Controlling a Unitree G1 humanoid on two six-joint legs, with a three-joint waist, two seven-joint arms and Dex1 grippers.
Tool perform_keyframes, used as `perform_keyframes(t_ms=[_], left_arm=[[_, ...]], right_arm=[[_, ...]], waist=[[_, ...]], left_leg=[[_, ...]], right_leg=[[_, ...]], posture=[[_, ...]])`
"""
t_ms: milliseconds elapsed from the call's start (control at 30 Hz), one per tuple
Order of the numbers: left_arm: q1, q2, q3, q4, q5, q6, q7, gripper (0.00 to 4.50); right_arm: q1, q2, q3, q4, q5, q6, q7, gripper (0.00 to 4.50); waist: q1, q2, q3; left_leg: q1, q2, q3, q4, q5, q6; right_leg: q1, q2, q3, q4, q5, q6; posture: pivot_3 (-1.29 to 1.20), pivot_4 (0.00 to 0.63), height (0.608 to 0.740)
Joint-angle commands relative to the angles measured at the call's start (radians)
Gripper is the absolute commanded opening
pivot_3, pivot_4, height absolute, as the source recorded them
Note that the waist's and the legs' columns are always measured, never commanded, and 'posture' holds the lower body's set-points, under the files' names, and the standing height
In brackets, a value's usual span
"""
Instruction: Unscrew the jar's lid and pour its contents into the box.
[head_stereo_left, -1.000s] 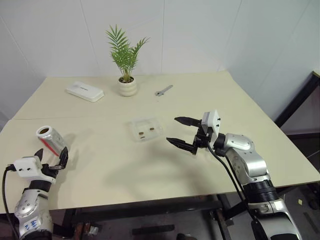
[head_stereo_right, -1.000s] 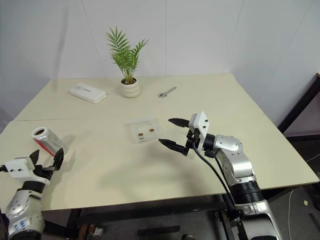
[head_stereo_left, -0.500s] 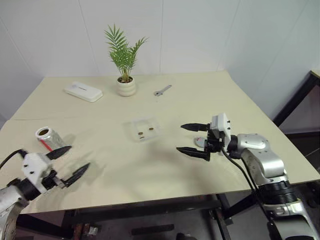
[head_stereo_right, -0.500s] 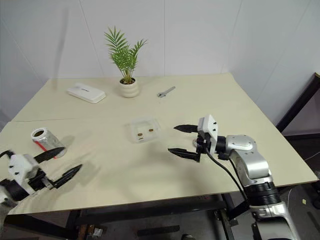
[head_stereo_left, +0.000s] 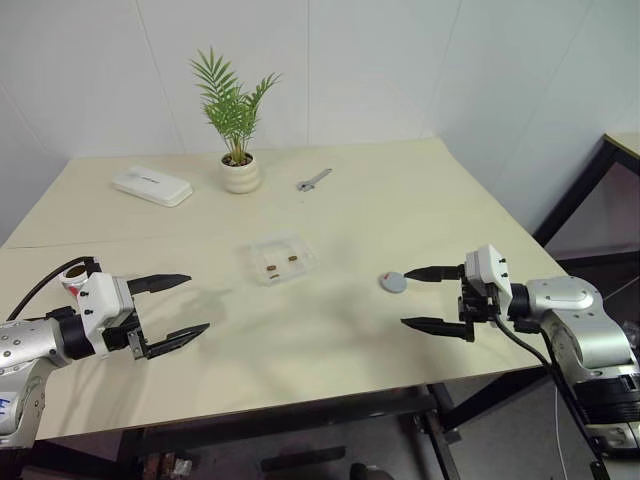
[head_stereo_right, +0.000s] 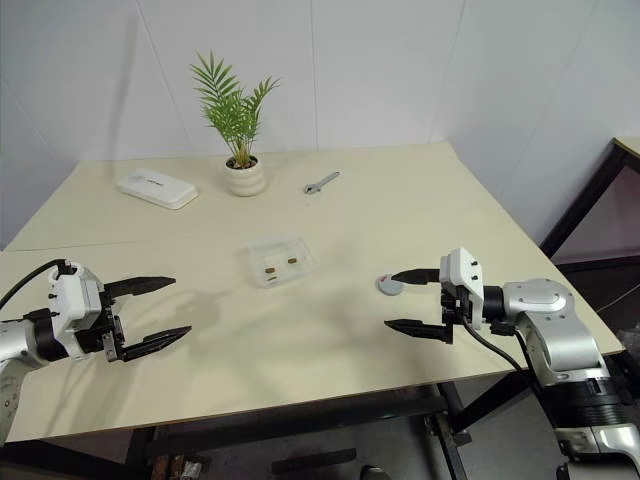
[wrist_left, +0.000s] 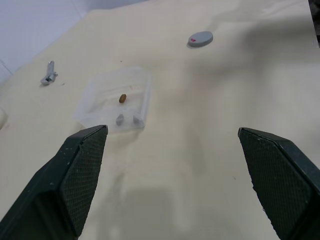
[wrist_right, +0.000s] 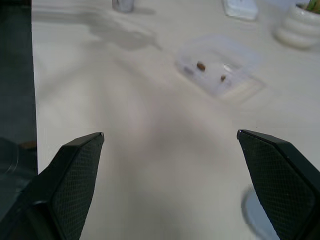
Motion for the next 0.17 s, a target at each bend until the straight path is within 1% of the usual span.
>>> perform_keyframes(t_ms=[33,167], left_arm=[[-0.017,-0.010,-0.006,0.005,0.009,-0.012,-0.005,4.47],[-0.026,-0.019,-0.007,0.010,0.012,-0.007,0.004,4.47]], right_arm=[[0.014,-0.028,-0.050,-0.055,0.019,-0.012,-0.010,4.50],[0.004,-0.015,-0.050,-0.067,0.012,-0.016,-0.036,4.50]], waist=[[-0.002,0.000,0.000],[-0.001,0.000,0.000]], left_leg=[[0.000,0.000,0.000,0.000,0.000,0.000],[0.000,0.000,0.000,0.001,0.000,0.000]], right_leg=[[0.000,0.000,0.000,0.001,0.000,0.000],[0.000,0.000,0.000,0.001,0.000,0.000]], posture=[[0.00,0.150,0.740],[0.00,0.150,0.740]])
